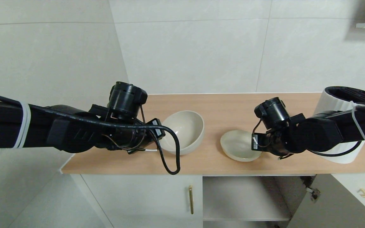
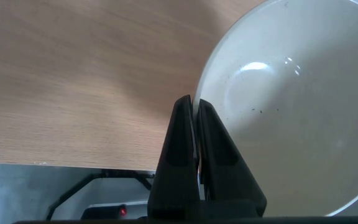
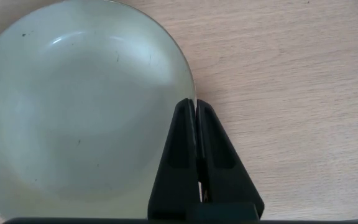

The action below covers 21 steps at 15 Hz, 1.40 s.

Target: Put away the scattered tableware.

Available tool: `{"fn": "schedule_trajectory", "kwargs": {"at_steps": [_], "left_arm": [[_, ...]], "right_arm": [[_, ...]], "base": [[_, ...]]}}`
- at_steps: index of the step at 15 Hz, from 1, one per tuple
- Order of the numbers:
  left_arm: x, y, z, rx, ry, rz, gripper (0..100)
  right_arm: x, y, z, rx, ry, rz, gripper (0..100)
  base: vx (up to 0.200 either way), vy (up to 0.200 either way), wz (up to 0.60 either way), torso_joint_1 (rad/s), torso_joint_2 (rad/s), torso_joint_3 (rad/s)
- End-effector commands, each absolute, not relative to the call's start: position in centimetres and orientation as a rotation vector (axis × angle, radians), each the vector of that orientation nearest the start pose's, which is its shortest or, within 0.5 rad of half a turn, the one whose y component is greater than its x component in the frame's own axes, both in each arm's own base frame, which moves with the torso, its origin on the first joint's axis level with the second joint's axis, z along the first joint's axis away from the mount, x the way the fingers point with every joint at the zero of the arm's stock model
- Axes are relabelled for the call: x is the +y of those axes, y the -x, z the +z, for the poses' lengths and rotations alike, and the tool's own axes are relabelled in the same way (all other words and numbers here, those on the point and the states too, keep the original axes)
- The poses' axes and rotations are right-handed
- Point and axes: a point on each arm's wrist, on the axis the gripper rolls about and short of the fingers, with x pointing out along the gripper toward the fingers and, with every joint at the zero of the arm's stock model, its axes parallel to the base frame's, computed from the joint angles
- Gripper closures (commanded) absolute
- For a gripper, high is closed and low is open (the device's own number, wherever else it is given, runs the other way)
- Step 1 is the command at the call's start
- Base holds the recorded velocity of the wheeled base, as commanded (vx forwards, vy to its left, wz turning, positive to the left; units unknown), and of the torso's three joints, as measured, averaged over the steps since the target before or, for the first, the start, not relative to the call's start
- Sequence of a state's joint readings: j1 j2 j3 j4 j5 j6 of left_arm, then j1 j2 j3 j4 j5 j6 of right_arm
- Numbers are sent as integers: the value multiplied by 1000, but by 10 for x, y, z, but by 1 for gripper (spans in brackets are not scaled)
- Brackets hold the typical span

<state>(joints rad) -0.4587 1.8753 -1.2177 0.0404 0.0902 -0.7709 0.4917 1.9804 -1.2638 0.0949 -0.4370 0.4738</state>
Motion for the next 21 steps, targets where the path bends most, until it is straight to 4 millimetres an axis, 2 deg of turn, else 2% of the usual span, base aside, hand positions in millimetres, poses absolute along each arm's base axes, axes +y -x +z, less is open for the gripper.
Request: {"fn": "schedule_trajectory", "kwargs": {"at_steps": [1, 3, 7, 9, 13, 19, 21], "left_arm": [[-153, -314, 175, 765, 542, -76, 100], [-147, -302, 180, 767, 532, -91, 100], [-130, -268, 195, 735, 492, -135, 100], [-119, -244, 206, 713, 461, -194, 100], [-104, -210, 213, 695, 410, -296, 100], [-105, -212, 209, 714, 404, -291, 100], [-106, -213, 207, 719, 402, -289, 100]], "right_arm": [[166, -329, 148, 706, -95, -118, 100], [161, -320, 161, 711, -127, -63, 100], [145, -286, 196, 713, -213, 107, 100], [131, -259, 210, 741, -206, 122, 100], [118, -230, 218, 779, -209, 171, 100], [107, -223, 215, 779, -195, 152, 100], [105, -220, 217, 771, -178, 160, 100]], "base": [[0, 0, 0, 0, 0, 0], [0, 0, 0, 0, 0, 0], [0, 0, 0, 0, 0, 0], [0, 0, 0, 0, 0, 0], [0, 0, 0, 0, 0, 0], [0, 0, 0, 0, 0, 0], [-200, 0, 0, 10, 5, 2]]}}
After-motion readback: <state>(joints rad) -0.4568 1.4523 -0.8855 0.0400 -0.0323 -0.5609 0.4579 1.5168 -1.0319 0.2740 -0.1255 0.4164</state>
